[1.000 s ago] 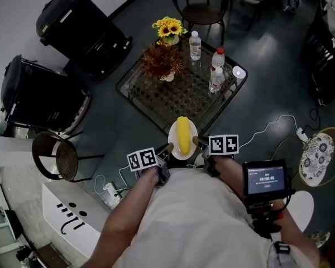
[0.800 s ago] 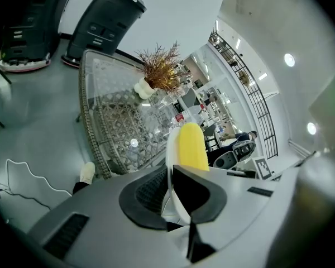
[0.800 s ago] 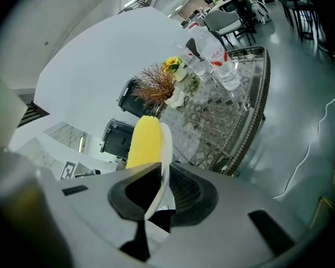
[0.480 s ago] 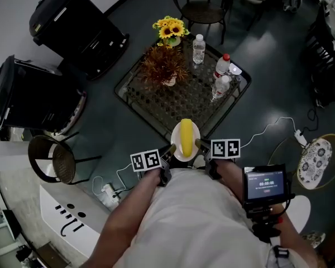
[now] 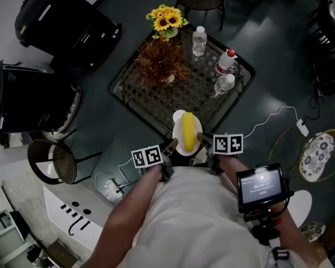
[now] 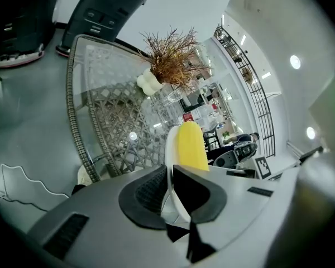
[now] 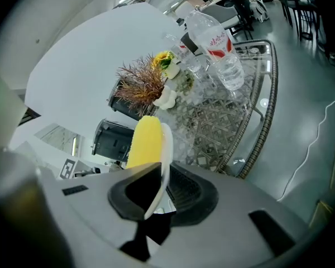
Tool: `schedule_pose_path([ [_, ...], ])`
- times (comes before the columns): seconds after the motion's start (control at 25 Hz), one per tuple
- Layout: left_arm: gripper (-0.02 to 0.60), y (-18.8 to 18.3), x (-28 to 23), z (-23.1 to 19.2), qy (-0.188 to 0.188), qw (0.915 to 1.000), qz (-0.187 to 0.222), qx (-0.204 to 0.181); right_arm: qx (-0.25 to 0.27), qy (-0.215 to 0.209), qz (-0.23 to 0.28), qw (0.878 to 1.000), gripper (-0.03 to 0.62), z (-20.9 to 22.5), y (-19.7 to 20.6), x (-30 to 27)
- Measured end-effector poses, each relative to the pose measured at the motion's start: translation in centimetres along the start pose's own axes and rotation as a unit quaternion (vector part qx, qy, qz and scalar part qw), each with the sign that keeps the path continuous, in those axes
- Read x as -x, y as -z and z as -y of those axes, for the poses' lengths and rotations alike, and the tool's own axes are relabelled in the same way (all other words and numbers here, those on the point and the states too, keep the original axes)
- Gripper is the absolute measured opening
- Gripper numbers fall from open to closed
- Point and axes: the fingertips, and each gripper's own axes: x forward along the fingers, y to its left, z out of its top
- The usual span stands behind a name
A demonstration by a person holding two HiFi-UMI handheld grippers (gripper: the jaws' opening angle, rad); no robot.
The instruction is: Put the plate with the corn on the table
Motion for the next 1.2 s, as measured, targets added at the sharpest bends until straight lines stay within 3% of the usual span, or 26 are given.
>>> schedule_pose_path([
  [0.72,0.035,-4.6,-3.5,-3.7,-0.012,0.9999,-0.001,0.002,0.006,0.017,0.001,1.0,0.05,2.2,-4.2,-5.1],
  [1.2,0.035,-4.9,-5.3,-4.5,-0.016,0.9998,-0.013,-0.005,-0.002,0.024,0.003,1.0,0.051,4.0,-4.5,-6.0],
])
